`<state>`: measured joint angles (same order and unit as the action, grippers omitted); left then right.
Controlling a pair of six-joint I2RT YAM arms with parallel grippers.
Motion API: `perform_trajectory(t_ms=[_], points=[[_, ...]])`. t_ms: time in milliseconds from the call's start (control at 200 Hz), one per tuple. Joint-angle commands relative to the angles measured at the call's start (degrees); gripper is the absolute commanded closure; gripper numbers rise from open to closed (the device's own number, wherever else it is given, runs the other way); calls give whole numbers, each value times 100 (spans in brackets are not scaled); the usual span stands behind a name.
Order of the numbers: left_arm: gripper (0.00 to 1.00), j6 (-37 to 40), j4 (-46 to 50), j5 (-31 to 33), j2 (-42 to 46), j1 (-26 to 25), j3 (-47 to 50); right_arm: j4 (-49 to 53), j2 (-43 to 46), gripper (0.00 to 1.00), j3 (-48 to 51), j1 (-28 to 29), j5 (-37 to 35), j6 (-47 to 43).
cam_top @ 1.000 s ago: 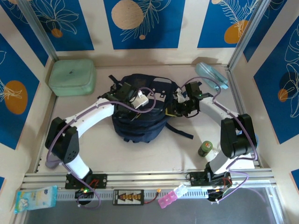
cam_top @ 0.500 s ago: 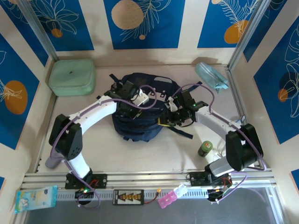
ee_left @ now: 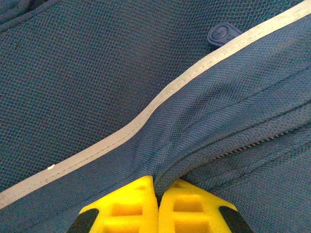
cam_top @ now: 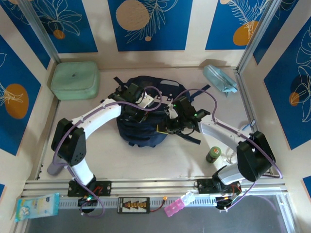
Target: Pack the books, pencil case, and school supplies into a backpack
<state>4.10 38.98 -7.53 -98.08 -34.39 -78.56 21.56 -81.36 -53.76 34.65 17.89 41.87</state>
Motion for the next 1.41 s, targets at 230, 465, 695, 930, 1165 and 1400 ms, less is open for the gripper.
perform_trajectory(t_ms=[230, 465, 695, 930, 1165, 1400], points=[[100, -69, -873, -380, 330, 38, 217, -429, 1530, 31, 842, -1176, 297, 935], [100, 80, -933, -510, 494, 38, 302, -1355, 1459, 28, 1241, -1979, 616, 2209], [100, 96, -954, -662, 484, 31, 307, -1906, 705, 27, 839, -2037, 710, 3053], [100, 100, -963, -713, 506, 30, 298, -2216, -20, 27, 451, -1901, 830, 3319], [100, 146, -933, -697, 485, 37, 258, -2424, -551, 31, 215, -1640, 894, 3476], [100, 139, -962, -685, 474, 37, 269, -2626, -735, 33, 322, -1492, 830, 3802]])
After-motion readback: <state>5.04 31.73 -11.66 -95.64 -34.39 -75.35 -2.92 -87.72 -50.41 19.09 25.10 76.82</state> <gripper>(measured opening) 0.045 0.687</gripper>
